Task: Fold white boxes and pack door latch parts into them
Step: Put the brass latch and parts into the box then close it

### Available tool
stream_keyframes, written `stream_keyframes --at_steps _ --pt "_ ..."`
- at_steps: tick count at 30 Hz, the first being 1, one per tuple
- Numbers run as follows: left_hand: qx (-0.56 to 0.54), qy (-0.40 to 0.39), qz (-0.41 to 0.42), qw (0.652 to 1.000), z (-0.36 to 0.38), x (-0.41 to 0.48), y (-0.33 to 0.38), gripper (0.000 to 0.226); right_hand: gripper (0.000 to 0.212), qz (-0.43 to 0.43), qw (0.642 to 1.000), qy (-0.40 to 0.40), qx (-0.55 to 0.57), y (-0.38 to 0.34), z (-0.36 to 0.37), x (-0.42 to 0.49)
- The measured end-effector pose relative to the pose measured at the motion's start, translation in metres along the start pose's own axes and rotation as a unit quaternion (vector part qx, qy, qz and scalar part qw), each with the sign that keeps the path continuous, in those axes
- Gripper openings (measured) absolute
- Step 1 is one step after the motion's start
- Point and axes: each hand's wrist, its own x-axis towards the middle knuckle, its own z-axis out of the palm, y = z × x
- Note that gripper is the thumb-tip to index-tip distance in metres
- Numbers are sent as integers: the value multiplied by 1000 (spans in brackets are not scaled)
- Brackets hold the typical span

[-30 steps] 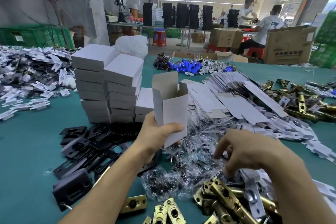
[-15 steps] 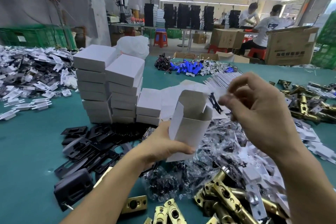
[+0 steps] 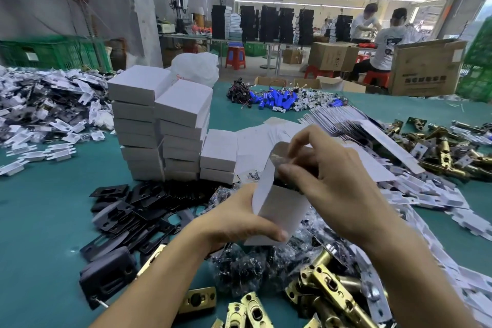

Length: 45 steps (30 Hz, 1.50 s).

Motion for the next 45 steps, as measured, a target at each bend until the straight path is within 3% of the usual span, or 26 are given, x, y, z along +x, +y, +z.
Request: stream_keyframes --at_steps 7,11,16,19,23,27,30,33,36,39,42,45 --pt "11 -9 -6 1000 1 1 0 48 5 20 995 -49 -82 5 0 0" --pt "18 -11 -5 1000 1 1 0 51 13 20 990 -97 -97 4 -5 2" --pt "13 -3 -11 1000 1 0 1 54 40 36 979 -163 -120 0 -10 0" --pt "-12 9 8 1000 -1 0 2 52 27 14 980 -141 -142 -3 -8 -2" --pt "-45 9 20 999 -1 0 3 53 39 -10 975 -128 -183 -6 -6 -3" --pt "-29 -8 32 999 2 -1 5 52 40 -1 955 -164 -246 -8 0 0" --pt "-27 0 37 999 1 0 4 48 34 -22 954 -147 -260 -3 3 -1" --pt "-47 22 34 998 0 2 1 46 33 -45 973 -65 -215 9 4 -1" --pt "-69 50 24 996 -1 2 -1 41 50 -31 995 45 -79 26 3 0" --pt "-65 57 21 996 -1 3 -4 38 31 -11 996 31 79 42 9 -1" --pt "-78 66 20 995 -2 4 -7 35 5 -7 995 -3 99 52 21 -2" --pt "-54 107 38 992 -1 7 -9 35 15 10 995 -30 95 57 23 -1"
